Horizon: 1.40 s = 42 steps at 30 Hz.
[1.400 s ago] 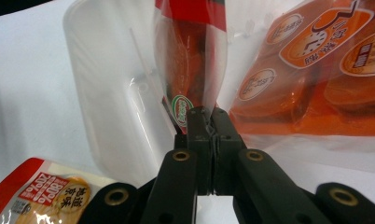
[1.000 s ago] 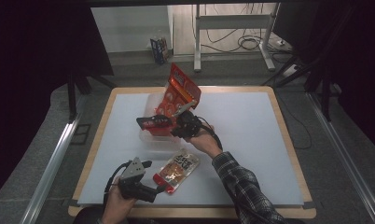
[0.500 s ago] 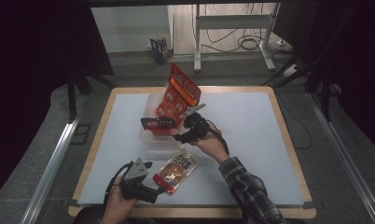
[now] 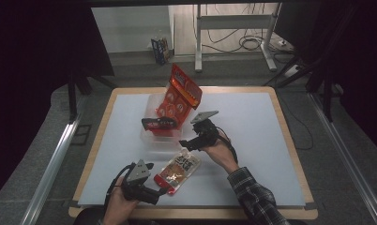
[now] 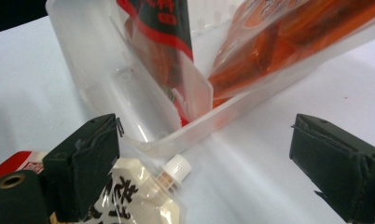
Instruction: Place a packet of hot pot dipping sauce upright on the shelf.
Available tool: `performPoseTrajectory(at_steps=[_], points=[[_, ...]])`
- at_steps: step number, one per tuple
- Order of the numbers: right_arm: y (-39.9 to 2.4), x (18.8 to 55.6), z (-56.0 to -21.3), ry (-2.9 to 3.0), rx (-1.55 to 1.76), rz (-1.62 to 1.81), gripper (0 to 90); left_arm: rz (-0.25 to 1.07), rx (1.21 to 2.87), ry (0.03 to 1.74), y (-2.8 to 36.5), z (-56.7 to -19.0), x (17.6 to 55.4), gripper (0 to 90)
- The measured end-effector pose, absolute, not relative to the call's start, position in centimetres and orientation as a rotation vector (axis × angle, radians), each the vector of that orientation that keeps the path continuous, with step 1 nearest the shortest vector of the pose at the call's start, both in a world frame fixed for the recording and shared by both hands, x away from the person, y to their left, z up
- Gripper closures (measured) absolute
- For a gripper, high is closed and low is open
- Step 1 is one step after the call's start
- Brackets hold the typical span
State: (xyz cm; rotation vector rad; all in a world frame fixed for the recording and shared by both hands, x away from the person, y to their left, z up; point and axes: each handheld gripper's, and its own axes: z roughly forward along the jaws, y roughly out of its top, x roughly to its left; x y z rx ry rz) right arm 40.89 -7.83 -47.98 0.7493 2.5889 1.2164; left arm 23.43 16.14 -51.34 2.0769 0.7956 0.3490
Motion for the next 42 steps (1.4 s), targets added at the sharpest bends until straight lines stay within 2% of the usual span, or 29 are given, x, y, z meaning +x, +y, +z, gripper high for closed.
performPoseTrajectory(at_steps=[8,25,33,42], points=[[-8.4,40.0,-48.0,2.595,0.718,1.182,2.9,0.35,2.073,0.802,16.4,-51.4,23.5,4.2],[-10.6,37.4,-47.7,2.592,0.721,1.214,1.1,0.321,2.091,0.797,16.5,-51.4,23.5,1.8],[-11.4,36.2,-47.8,2.587,0.752,1.241,1.2,0.359,2.133,0.807,16.2,-51.5,23.4,7.4],[-11.5,34.9,-48.9,2.656,0.738,1.19,1.2,0.332,2.119,0.785,16.5,-51.5,23.5,21.7]])
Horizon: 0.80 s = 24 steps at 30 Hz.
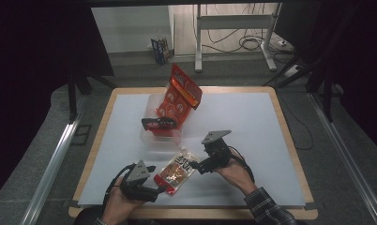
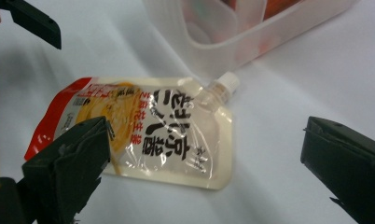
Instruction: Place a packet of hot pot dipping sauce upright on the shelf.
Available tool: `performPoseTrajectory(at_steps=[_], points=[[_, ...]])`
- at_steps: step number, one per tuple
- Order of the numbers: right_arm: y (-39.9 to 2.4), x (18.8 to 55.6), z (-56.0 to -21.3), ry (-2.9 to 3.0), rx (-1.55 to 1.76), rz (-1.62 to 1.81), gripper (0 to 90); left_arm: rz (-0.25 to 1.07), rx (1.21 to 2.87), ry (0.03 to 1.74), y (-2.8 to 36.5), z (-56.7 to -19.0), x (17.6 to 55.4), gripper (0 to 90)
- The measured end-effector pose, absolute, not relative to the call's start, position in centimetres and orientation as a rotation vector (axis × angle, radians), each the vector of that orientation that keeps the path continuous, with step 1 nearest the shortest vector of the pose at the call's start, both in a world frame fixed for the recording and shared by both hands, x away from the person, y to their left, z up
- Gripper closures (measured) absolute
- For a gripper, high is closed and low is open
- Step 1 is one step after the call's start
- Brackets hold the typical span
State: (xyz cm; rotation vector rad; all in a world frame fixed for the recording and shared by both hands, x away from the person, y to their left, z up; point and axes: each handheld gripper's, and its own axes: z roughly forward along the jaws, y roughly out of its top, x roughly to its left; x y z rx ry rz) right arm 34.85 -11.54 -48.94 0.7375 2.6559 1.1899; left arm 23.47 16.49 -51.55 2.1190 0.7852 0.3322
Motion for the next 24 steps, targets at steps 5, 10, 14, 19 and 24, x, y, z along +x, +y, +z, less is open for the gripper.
performPoseTrajectory(at_steps=[5,10,14,19,24], points=[[-11.7,34.7,-49.3,2.684,0.758,1.169,1.2,0.292,2.125,0.756,16.4,-51.7,23.6,38.9],[-12.1,34.9,-49.6,2.696,0.781,1.151,2.3,0.252,2.151,0.743,16.0,-52.1,23.9,57.5],[-12.3,35.0,-49.7,2.697,0.796,1.164,3.2,0.238,2.148,0.755,15.9,-52.3,24.5,82.5],[-12.2,35.1,-50.1,2.711,0.797,1.136,4.0,0.233,2.131,0.768,15.7,-52.5,25.1,90.0],[-12.0,35.2,-50.4,2.729,0.786,1.108,5.2,0.194,2.191,0.781,15.1,-53.4,25.6,90.0]])
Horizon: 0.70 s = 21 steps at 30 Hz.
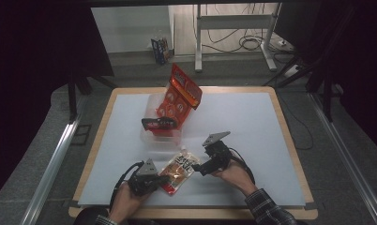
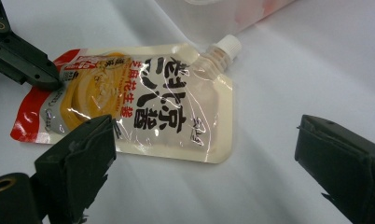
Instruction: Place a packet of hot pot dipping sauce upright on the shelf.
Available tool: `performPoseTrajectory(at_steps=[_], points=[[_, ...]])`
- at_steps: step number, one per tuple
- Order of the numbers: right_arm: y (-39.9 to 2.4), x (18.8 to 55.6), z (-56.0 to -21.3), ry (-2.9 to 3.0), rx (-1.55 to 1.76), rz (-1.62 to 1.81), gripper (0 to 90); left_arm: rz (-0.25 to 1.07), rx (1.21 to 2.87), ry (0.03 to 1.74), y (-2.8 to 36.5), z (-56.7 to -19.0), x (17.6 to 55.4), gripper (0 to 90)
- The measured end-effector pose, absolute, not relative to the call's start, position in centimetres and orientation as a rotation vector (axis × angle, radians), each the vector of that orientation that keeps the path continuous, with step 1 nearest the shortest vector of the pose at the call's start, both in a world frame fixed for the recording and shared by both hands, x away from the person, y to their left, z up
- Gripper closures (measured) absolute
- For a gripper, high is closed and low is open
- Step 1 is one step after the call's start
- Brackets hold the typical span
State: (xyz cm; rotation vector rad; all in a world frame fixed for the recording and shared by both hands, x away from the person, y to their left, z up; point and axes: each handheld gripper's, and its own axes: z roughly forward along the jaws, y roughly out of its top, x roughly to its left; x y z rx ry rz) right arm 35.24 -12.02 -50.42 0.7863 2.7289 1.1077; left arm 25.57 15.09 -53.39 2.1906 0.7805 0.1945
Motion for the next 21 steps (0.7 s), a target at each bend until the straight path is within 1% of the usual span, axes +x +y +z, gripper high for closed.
performPoseTrajectory(at_steps=[10,19,21], points=[[-11.0,35.5,-51.4,2.781,0.777,1.107,5.2,0.14,2.218,0.833,15.1,-54.1,25.9,90.0],[-10.0,36.9,-52.6,2.83,0.808,1.141,4.5,0.149,2.221,0.846,15.1,-54.0,25.7,90.0],[-9.6,37.0,-53.1,2.832,0.803,1.146,3.1,0.154,2.226,0.844,15.1,-54.0,25.6,90.0]])
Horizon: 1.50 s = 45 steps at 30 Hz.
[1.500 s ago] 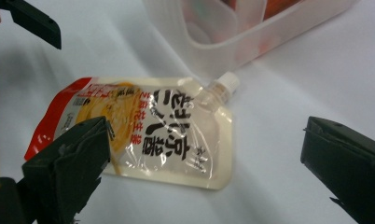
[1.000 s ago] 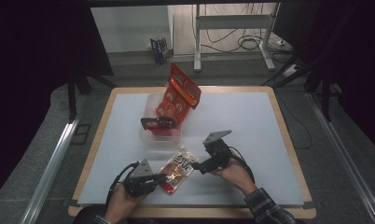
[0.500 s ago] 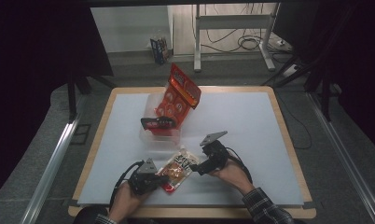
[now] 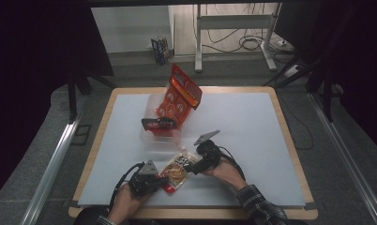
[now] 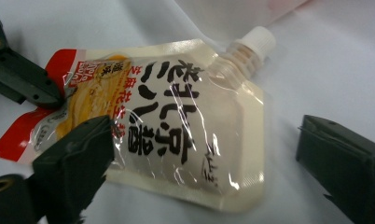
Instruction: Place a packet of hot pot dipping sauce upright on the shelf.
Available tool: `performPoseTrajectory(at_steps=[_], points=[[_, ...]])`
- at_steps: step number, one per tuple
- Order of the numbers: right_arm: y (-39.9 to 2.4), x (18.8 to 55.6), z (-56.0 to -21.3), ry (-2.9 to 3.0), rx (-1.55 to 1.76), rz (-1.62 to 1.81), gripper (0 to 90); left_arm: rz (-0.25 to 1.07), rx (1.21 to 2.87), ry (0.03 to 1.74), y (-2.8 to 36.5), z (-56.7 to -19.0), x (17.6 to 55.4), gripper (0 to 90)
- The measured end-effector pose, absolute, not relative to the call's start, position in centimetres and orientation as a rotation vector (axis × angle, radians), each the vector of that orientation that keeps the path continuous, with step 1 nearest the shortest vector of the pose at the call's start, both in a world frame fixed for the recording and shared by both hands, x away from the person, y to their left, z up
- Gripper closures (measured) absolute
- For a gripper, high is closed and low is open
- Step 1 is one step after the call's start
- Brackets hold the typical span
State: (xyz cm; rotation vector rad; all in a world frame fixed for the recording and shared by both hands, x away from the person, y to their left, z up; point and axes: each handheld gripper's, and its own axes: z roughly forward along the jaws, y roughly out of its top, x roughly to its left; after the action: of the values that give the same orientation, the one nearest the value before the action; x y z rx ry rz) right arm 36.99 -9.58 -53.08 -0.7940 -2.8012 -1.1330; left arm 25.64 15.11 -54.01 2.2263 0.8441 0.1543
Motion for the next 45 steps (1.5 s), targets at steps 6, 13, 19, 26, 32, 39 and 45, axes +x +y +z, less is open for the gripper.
performPoseTrajectory(at_steps=[6,13,19,26,32,39,45], points=[[-8.8,36.5,-53.0,-2.796,-0.795,-1.12,8.5,0.163,2.225,0.849,15.0,-54.0,25.5,90.0],[-8.6,36.4,-52.9,-2.644,-0.838,-1.136,13.0,0.159,2.221,0.85,15.1,-54.0,25.5,90.0],[-8.5,36.4,-52.9,-2.617,-0.842,-1.132,14.1,0.159,2.226,0.845,15.1,-54.0,25.5,90.0],[-8.5,36.5,-53.0,-2.576,-0.839,-1.131,22.9,0.159,2.227,0.842,15.1,-54.0,25.5,90.0],[-9.2,36.6,-52.9,-2.61,-0.898,-1.135,58.5,0.166,2.225,0.839,15.1,-54.0,25.5,90.0],[-9.8,36.1,-51.6,-2.624,-0.884,-1.206,80.5,0.16,2.217,0.826,15.2,-54.0,25.4,88.9],[-10.2,35.5,-50.5,-2.633,-0.855,-1.253,83.6,0.258,2.2,0.815,15.2,-53.5,25.1,55.6]])
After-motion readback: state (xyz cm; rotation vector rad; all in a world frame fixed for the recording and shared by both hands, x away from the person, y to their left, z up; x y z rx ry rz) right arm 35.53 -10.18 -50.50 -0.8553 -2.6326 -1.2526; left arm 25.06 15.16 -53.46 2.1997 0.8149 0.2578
